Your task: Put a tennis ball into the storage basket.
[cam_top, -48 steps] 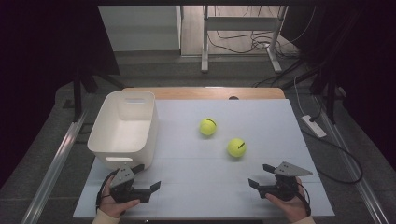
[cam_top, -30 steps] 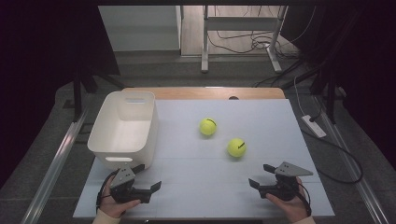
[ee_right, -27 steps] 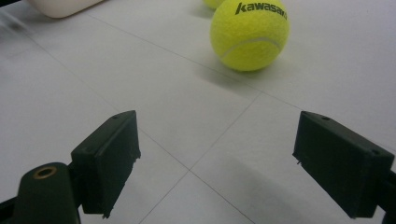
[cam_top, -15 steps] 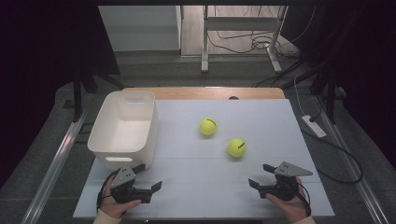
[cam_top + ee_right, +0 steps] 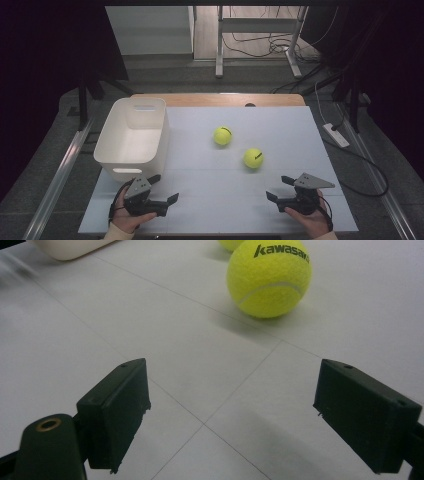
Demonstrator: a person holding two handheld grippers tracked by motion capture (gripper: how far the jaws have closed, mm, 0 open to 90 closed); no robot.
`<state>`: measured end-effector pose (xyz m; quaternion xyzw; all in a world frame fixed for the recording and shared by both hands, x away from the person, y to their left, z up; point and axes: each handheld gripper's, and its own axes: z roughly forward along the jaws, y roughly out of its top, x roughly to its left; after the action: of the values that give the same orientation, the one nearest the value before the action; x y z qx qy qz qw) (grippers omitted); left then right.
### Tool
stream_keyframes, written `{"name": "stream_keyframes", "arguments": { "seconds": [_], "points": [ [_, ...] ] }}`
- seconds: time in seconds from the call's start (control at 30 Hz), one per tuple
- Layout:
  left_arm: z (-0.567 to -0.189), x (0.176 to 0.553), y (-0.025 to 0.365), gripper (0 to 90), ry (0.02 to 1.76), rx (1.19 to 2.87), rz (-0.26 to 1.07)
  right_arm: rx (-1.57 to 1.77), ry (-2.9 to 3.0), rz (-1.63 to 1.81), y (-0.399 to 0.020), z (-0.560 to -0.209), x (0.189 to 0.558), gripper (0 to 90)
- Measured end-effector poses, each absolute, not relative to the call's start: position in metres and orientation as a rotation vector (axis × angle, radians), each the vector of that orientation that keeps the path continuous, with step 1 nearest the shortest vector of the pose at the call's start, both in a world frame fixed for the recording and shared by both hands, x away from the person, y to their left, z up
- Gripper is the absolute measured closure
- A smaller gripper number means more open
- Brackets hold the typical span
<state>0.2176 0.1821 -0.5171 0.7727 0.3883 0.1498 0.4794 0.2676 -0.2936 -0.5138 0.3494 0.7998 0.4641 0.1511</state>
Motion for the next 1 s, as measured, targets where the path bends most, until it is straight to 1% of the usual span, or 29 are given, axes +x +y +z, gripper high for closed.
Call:
{"name": "stream_keyframes", "arguments": {
  "seconds": [0.6, 1.0],
  "points": [
    [-0.512, 0.235, 0.147, 7.2, 0.904, 1.951, 0.329, 1.001, 2.291, 1.355, -0.294, -0.513, 0.267, 14.2],
    [-0.512, 0.245, 0.138, 7.5, 0.921, 1.962, 0.308, 0.989, 2.308, 1.358, -0.291, -0.514, 0.271, 14.1]
  ]
}}
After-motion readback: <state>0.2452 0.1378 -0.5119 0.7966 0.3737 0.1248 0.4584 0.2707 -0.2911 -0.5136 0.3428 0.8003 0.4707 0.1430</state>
